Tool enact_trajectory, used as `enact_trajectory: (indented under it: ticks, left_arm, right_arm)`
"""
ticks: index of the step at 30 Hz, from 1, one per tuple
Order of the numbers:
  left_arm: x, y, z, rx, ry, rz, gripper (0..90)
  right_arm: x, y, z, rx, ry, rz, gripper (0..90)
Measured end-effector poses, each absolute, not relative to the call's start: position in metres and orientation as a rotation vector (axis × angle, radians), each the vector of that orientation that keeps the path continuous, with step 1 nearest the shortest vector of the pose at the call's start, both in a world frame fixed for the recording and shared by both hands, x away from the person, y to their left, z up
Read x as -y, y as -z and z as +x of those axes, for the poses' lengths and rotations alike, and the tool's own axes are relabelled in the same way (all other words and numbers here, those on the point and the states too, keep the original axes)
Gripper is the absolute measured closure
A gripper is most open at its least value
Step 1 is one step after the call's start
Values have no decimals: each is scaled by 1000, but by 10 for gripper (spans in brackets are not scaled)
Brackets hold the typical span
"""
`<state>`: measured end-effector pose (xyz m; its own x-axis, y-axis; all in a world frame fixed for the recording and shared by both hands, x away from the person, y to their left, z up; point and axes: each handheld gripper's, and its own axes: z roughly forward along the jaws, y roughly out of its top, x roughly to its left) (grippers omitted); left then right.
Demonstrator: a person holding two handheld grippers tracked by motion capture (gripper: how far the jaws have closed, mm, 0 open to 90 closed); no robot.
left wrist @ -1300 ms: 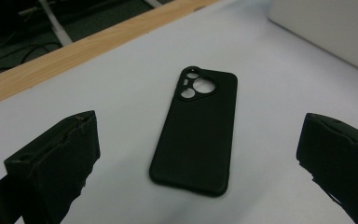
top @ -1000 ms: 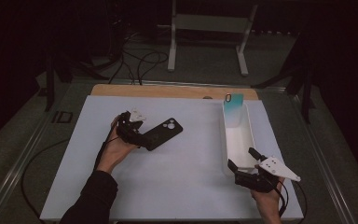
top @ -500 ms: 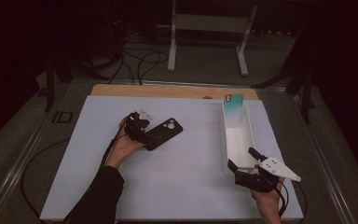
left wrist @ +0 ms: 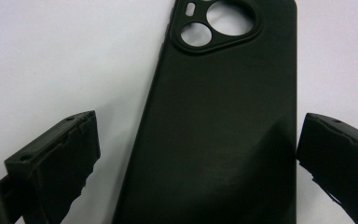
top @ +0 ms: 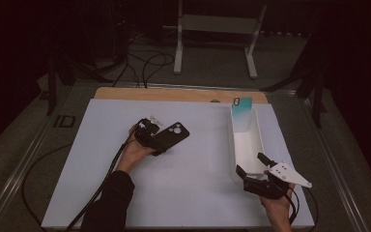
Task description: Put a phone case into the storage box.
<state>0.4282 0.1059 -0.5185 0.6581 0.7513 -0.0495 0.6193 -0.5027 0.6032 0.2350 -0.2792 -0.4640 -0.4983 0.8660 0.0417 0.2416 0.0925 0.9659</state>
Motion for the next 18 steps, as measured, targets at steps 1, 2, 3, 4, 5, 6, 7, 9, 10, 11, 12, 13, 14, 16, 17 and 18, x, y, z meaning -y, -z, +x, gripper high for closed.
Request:
enact_trajectory:
  ticks: [1, 2, 3, 4, 5, 6, 7, 9, 10, 11, 12, 13, 14, 16, 17, 18]
  left_arm:
    - [-106, 518, 428, -1058, -292, 2283, 0]
    - [-105, 519, 429, -1056, -284, 2292, 0]
    - [-104, 519, 429, -1054, -284, 2299, 0]
    - [-102, 520, 429, -1042, -284, 2322, 4]
    - [-101, 522, 428, -1034, -284, 2347, 14]
    - [-99, 522, 428, -1023, -296, 2362, 14]
    - [-99, 522, 428, -1023, -296, 2364, 13]
    - [-100, 521, 428, -1024, -289, 2374, 27]
    - [-100, 520, 428, -1024, -287, 2384, 34]
    - [-100, 519, 428, -1021, -280, 2394, 39]
    - [-100, 519, 428, -1022, -277, 2400, 49]
    - [-100, 518, 428, -1022, -271, 2411, 58]
    - [-100, 517, 428, -1025, -267, 2420, 69]
    - [-99, 516, 427, -1036, -262, 2429, 90]
    - [-98, 515, 427, -1042, -262, 2434, 97]
    - [-97, 515, 427, -1051, -259, 2437, 99]
  right_arm:
    - [279, 464, 235, -1811, -1430, 1087, 90]
    - [279, 464, 235, -1812, -1430, 1088, 89]
    - [279, 464, 235, -1812, -1432, 1089, 90]
    - [279, 464, 235, -1812, -1432, 1088, 89]
    - [279, 464, 235, -1812, -1430, 1087, 89]
    - [279, 464, 235, -1811, -1430, 1087, 89]
    - [279, 464, 235, -1812, -1431, 1086, 89]
    - [279, 464, 235, -1811, -1432, 1087, 89]
    - [280, 464, 235, -1812, -1431, 1089, 90]
    - [280, 464, 235, -1811, -1431, 1092, 89]
    - [280, 464, 235, -1810, -1431, 1092, 89]
    - [280, 464, 235, -1811, -1430, 1091, 89]
    - [280, 464, 235, -1810, -1430, 1092, 89]
    - [280, 464, 235, -1810, -1430, 1093, 89]
    - [279, 464, 235, -1811, -1429, 1092, 90]
    - [279, 464, 235, -1812, -1429, 1091, 90]
